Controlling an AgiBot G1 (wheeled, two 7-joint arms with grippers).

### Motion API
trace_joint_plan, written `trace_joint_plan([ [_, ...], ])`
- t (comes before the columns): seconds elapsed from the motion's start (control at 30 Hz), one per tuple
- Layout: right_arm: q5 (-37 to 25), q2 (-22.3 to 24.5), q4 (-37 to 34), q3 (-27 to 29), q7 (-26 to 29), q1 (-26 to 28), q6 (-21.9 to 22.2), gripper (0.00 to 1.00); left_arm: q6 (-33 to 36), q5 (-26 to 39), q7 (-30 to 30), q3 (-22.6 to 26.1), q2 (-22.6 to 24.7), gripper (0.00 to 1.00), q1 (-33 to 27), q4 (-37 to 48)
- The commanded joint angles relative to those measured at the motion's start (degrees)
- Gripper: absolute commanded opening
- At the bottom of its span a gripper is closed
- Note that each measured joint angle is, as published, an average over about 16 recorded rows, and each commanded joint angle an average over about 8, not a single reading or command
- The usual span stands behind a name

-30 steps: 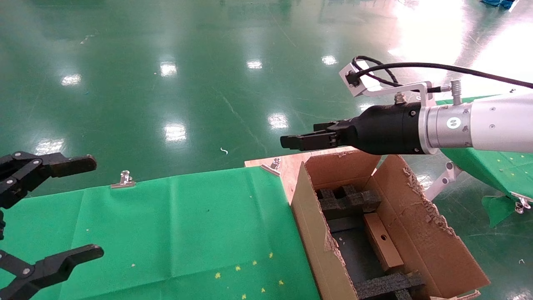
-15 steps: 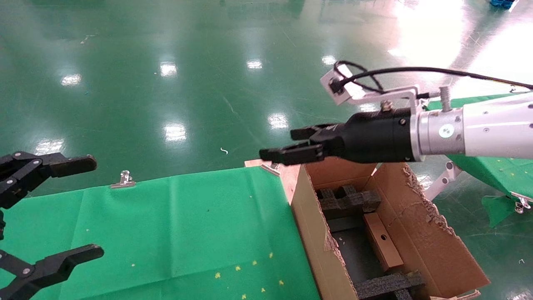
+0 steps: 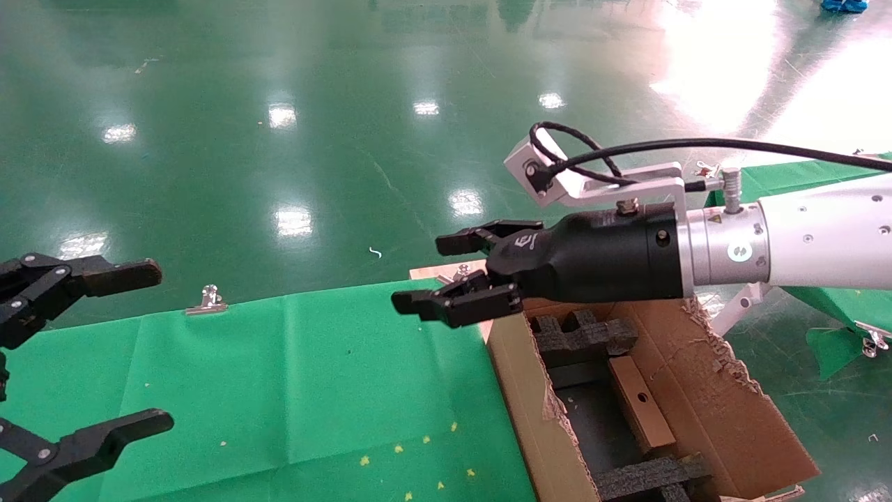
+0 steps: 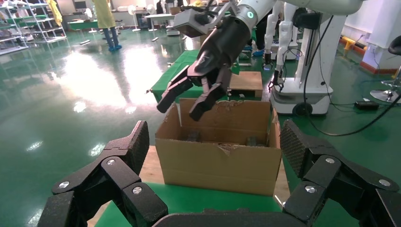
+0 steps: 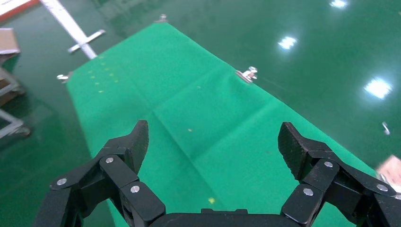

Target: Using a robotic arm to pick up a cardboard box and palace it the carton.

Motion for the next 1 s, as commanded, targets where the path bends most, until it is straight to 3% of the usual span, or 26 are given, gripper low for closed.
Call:
trace_joint_plan([
  [0.03, 0.65, -0.35, -0.13, 2.26, -1.86, -1.62, -1.31, 1.00, 0.00, 0.00, 0.00, 0.00, 0.00, 1.00, 0.00, 0.00],
  [1.0, 9.52, -5.17, -1.90, 33.32, -27.44, -23.81, -19.34, 1.00, 0.00, -0.01, 0.00, 0.01, 0.00, 1.00, 0.00, 0.00],
])
